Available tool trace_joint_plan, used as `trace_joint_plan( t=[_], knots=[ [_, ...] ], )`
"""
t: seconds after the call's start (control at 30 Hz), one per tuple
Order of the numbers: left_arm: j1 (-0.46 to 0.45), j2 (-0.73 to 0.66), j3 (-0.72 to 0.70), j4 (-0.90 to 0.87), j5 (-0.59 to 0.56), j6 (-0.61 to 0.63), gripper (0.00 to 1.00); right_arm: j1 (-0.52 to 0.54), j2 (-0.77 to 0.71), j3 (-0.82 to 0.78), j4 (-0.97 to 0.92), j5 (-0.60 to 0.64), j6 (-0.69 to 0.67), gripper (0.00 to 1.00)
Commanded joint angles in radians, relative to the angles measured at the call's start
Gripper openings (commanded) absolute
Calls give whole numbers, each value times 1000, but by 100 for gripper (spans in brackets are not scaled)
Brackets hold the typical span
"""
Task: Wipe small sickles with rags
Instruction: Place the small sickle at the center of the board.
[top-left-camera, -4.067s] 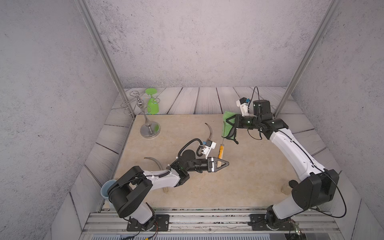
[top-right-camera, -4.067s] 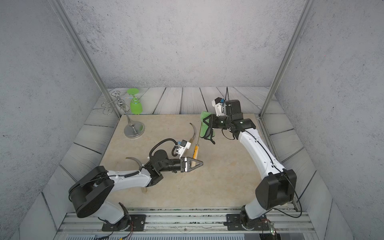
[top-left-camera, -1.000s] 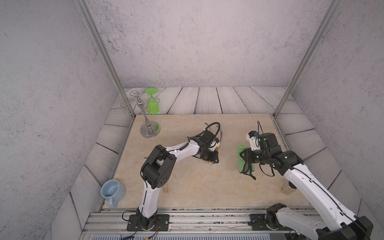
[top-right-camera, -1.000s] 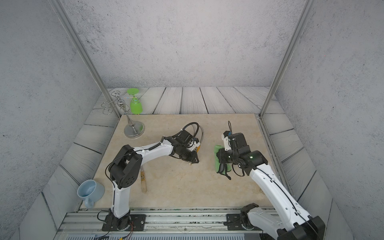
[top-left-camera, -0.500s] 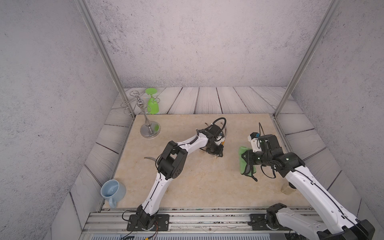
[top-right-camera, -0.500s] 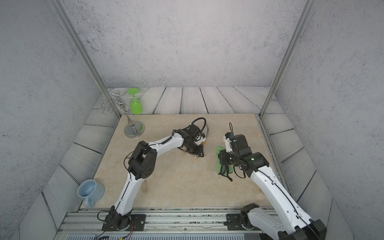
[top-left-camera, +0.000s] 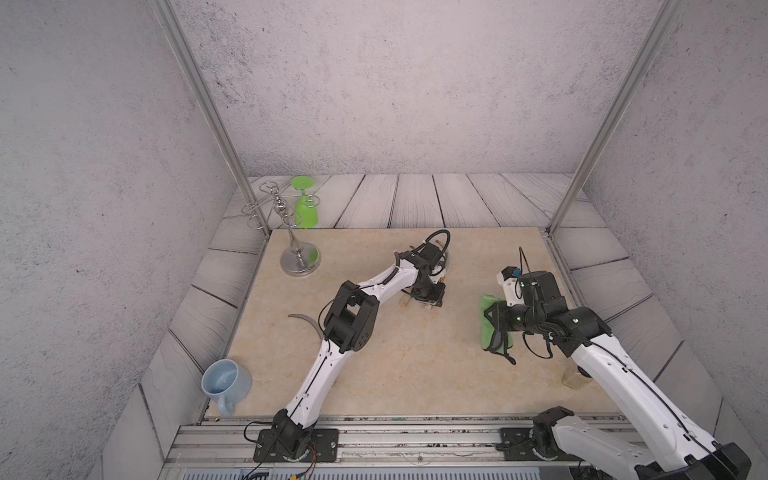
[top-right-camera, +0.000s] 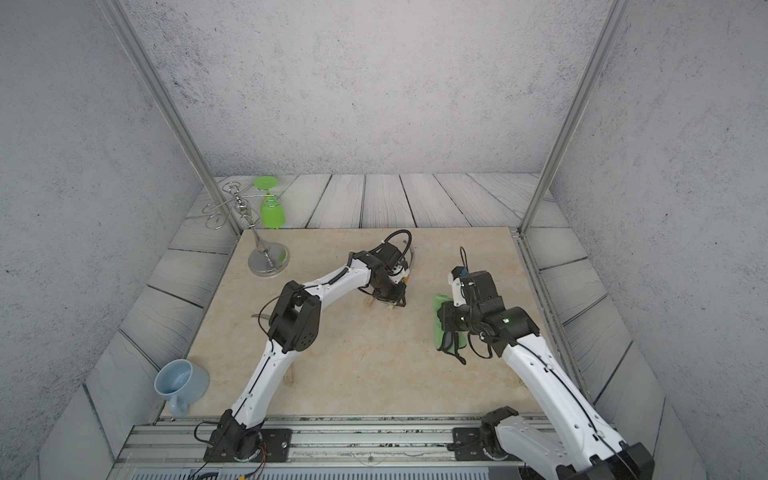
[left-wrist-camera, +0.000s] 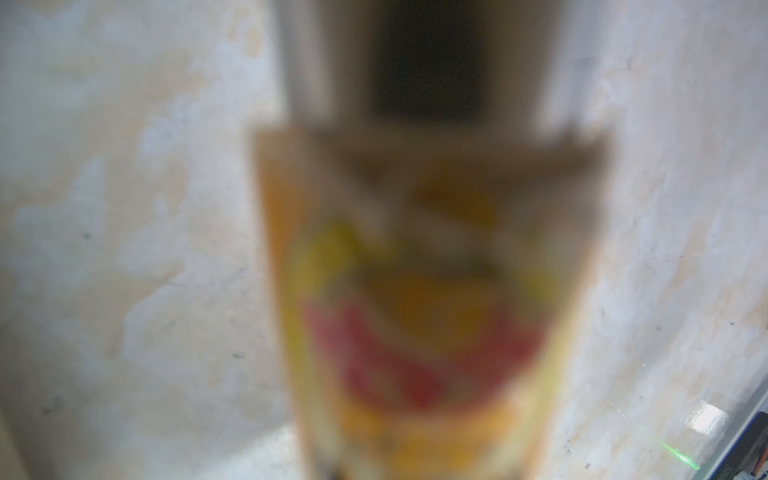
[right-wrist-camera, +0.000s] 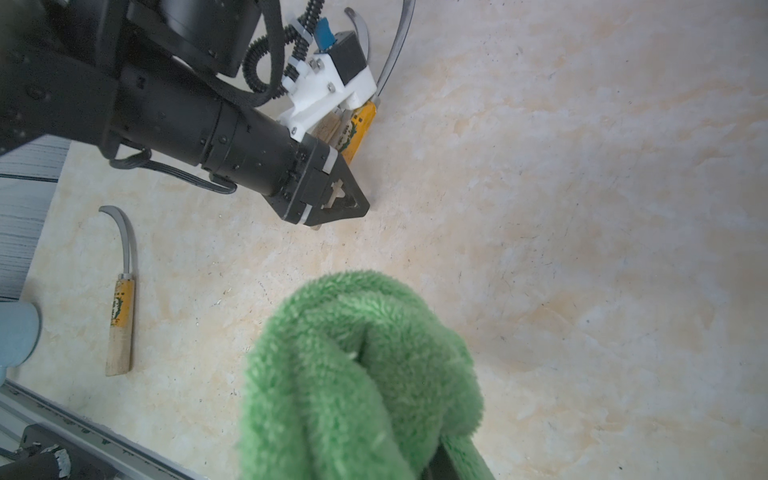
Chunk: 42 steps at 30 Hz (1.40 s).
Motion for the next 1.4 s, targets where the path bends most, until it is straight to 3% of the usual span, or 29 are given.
trace_joint_plan(
  t=[0.0, 0.47, 1.0, 1.17, 1.37],
  knots=[
    [5, 47, 50, -46, -28, 2, 7, -7, -16, -8, 19, -1, -8, 27],
    [8, 72, 73, -62, -62, -18, 26, -8, 2, -8, 46, -23, 10, 28],
    [14, 21, 73, -70, -75, -35, 35, -10, -5, -10, 37, -23, 10, 30],
    [15, -112, 20, -59, -98, -35, 37, -8, -17, -12, 30, -21, 7, 30],
    [15, -388, -210, 27, -166, -43, 40, -9, -15, -6, 19, -27, -1, 31]
  ],
)
